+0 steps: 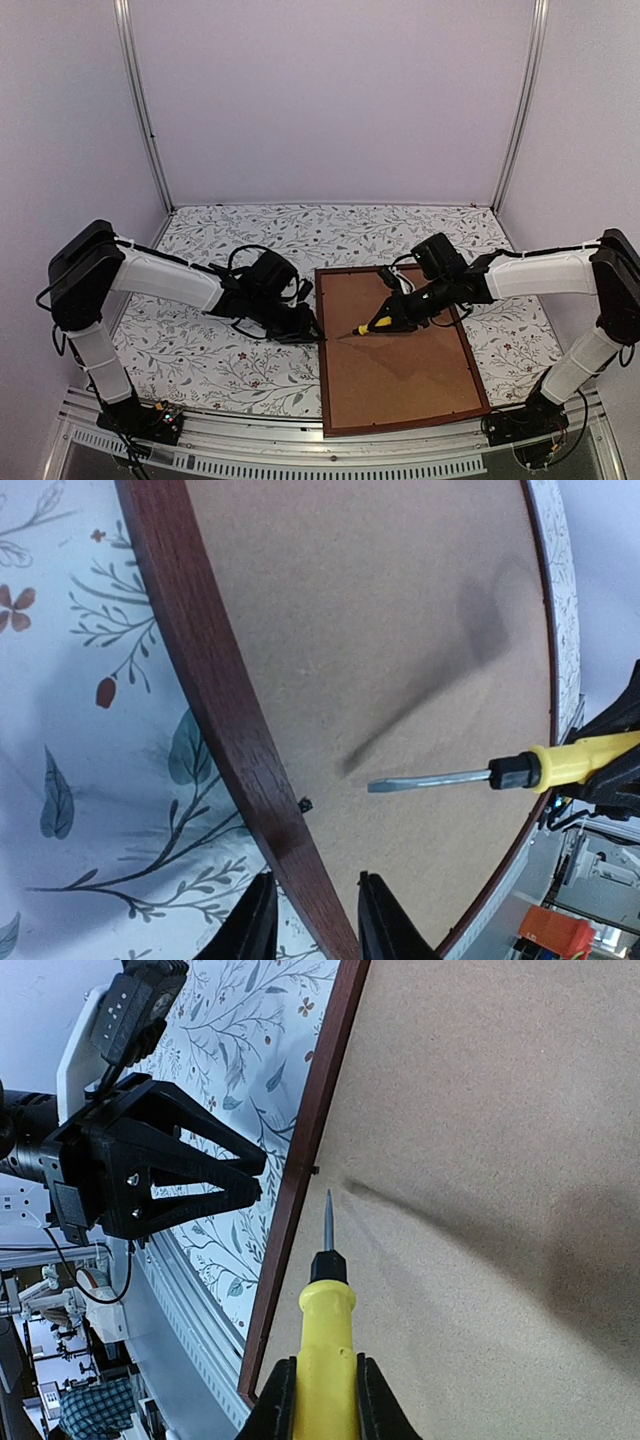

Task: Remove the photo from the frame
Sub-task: Hold the photo frame at the center of the board.

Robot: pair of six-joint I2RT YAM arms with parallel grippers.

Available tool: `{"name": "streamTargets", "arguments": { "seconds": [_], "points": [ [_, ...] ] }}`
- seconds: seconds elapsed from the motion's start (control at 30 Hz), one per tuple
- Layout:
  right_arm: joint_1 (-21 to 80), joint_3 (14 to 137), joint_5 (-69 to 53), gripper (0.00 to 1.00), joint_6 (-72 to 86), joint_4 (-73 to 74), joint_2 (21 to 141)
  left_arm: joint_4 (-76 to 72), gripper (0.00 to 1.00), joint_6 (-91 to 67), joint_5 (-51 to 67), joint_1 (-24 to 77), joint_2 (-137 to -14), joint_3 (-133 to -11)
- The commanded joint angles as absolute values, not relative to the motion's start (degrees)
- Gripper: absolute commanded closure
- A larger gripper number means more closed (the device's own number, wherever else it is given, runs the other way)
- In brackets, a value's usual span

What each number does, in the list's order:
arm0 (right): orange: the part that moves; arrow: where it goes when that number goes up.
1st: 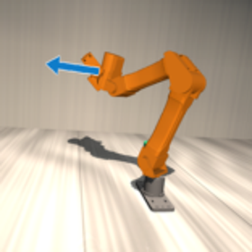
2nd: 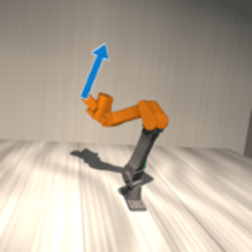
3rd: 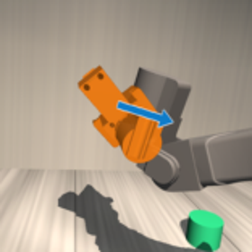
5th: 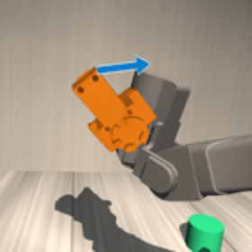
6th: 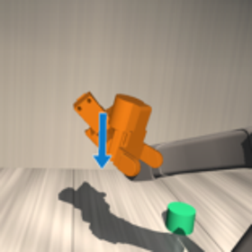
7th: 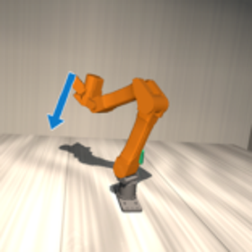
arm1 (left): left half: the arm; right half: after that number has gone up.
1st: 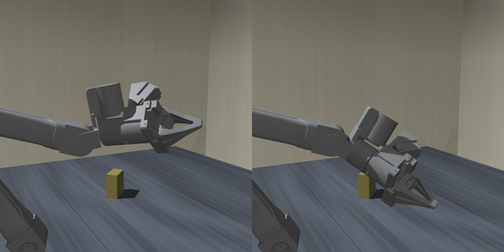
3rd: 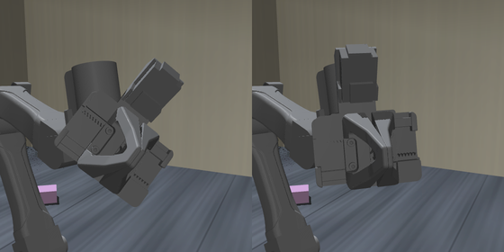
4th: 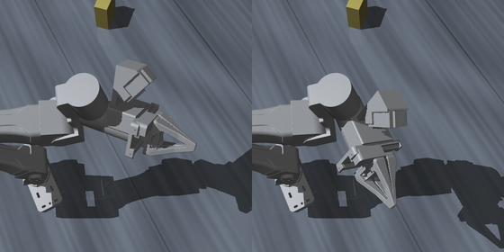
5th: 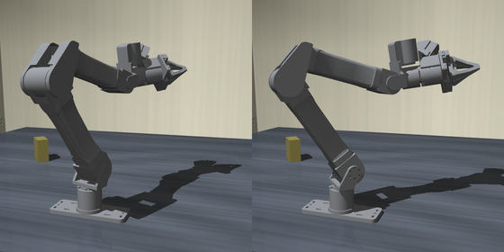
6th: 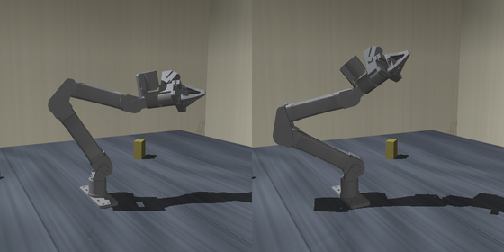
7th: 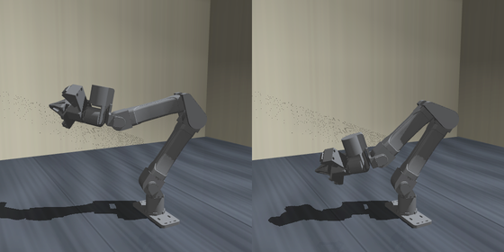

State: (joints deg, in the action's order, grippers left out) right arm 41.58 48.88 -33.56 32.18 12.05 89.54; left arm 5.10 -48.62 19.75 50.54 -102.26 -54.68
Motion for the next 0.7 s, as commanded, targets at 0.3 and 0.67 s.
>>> {"name": "streamTargets", "arguments": {
  "seconds": [0.3,0.67],
  "points": [
    [40.9,48.3,-38.1,1.00,31.6,6.5,95.3,1.0,0.76,-50.1,22.2,49.7,-105.7,-52.3],
    [40.9,47.3,-38.0,1.00,32.3,4.5,97.1,0.9,0.84,-50.6,22.6,49.7,-107.3,-52.5]
  ]
}}
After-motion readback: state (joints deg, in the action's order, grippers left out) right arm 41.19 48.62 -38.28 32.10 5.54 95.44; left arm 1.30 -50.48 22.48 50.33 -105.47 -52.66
